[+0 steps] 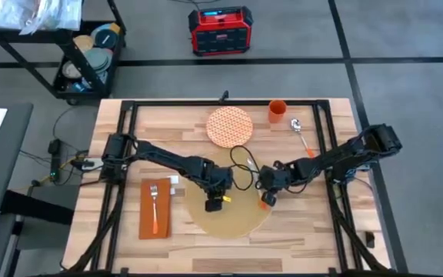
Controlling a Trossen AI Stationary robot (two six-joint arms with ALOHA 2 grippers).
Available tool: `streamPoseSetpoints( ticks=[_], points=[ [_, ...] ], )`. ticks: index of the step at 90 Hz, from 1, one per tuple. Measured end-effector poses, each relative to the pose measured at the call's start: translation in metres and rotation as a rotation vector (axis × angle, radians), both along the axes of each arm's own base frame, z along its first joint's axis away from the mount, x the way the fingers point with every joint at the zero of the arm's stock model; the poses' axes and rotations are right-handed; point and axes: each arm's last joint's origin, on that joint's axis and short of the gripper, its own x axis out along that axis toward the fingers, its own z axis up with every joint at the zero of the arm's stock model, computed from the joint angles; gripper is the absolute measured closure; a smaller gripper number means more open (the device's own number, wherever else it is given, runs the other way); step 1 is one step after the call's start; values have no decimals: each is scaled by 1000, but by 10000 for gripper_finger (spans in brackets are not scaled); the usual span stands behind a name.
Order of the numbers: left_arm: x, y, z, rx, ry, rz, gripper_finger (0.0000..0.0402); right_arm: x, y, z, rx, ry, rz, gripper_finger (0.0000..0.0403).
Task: Set table place
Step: Adjust the brown placemat
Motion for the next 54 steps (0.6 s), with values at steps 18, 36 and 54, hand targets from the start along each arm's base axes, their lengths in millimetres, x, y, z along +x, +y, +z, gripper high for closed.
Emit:
streamPoseSetpoints(
  ticks=[18, 36, 54],
  points=[
    [0, 0, 0, -2, -3, 5, 402, 0, 4, 1, 20, -11, 12, 403],
    [0, 0, 0, 4, -4, 18, 402, 1, 11, 1, 96, -19, 102, 403],
    [0, 0, 0, -2, -1, 51, 402, 2, -1, 1, 86, -7, 226, 403]
  ],
)
